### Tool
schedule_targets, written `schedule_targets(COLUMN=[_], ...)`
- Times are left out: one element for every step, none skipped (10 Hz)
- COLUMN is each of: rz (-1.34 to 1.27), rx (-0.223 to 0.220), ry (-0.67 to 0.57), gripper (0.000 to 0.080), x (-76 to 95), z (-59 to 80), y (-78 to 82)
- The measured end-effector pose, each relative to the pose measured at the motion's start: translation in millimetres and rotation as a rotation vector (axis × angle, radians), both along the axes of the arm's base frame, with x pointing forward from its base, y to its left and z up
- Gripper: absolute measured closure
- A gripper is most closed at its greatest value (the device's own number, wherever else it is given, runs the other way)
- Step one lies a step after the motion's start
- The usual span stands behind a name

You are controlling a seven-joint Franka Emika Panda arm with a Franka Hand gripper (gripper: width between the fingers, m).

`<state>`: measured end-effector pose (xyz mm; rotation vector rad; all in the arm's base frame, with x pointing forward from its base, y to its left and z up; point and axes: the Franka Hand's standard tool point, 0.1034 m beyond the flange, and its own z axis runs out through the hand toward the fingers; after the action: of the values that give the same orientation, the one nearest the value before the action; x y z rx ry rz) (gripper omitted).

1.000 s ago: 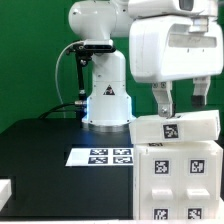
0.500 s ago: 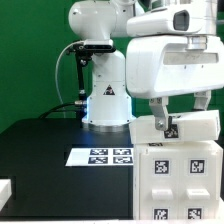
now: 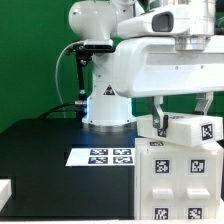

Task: Assemble cabinet

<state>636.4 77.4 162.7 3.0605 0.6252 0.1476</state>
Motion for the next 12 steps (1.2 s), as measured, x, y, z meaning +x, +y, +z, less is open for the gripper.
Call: schedule_targets(rz=[-0.082, -0.216, -0.408, -0.572, -0.679, -0.849, -0.935, -0.987, -1.073, -1.140, -1.203, -1.318], rx=[0.008, 0.021, 0.041, 0.058, 0.069, 0.083, 0.093, 0.096, 0.103, 0.109, 0.114, 0.125], ry=[0.000, -0.023, -0.025, -0.025, -0.020, -0.003, 0.016, 0.015, 0.016, 0.017, 0.017, 0.023], gripper=[0.0242, 0.0242, 0.0242, 0.0242, 0.0242, 0.0242, 0.0242, 0.0242, 0.0242, 0.0242, 0.0242, 0.0242], x=[0.0, 1.8, 1.8, 1.9, 1.5, 0.8, 2.0, 1.8, 1.7, 1.6, 1.5, 0.2], z=[-0.1, -0.7, -0.7, -0.2, -1.0, 0.0, 1.2, 0.4, 0.3, 0.2, 0.2, -1.5], y=[-0.3, -0.8, -1.0, -0.1, -2.3, -1.0, 0.7, -0.6, -1.4, -1.7, -2.3, -5.5])
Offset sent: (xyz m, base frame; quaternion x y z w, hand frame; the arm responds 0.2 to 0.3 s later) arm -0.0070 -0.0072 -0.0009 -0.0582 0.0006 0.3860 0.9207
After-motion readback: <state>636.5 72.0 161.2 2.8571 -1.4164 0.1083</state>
